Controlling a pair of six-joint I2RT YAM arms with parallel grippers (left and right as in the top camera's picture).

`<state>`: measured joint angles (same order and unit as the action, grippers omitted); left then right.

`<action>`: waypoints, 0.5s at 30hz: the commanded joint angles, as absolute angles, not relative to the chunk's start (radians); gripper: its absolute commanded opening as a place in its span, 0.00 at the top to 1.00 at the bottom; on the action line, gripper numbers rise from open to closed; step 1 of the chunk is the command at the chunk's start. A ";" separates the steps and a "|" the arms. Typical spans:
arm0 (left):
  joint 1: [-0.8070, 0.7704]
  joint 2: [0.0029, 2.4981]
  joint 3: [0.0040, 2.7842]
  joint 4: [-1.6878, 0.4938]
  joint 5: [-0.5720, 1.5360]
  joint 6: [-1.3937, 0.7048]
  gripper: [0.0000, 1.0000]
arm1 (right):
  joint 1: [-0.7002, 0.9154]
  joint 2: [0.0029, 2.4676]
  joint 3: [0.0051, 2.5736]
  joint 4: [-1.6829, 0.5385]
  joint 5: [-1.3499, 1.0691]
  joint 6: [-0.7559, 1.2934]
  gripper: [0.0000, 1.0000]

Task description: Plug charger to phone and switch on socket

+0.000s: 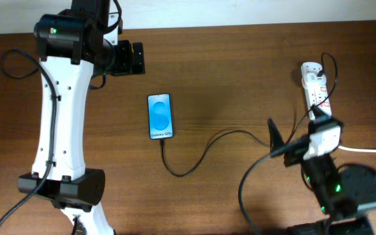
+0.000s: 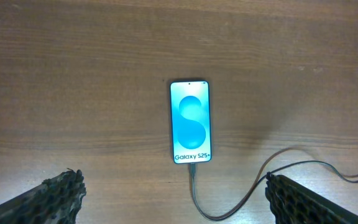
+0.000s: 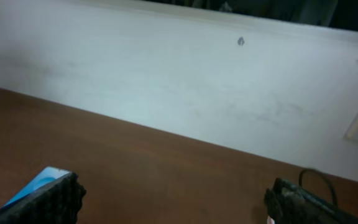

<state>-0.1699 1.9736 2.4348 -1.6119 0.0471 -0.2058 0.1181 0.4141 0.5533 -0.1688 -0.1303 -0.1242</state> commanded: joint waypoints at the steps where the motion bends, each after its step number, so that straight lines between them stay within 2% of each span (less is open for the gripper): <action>1: -0.170 1.954 2.446 -1.611 0.037 -0.205 0.01 | 0.122 0.282 0.405 -0.108 -0.118 -0.127 0.02; 15: -0.169 1.954 2.446 -1.611 0.037 -0.205 0.01 | 0.122 0.007 0.088 0.024 -0.118 -0.127 0.02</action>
<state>-0.1699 1.9736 2.4348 -1.6119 0.0471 -0.2058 0.1181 0.0658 0.1390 0.0116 -0.1276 -0.1307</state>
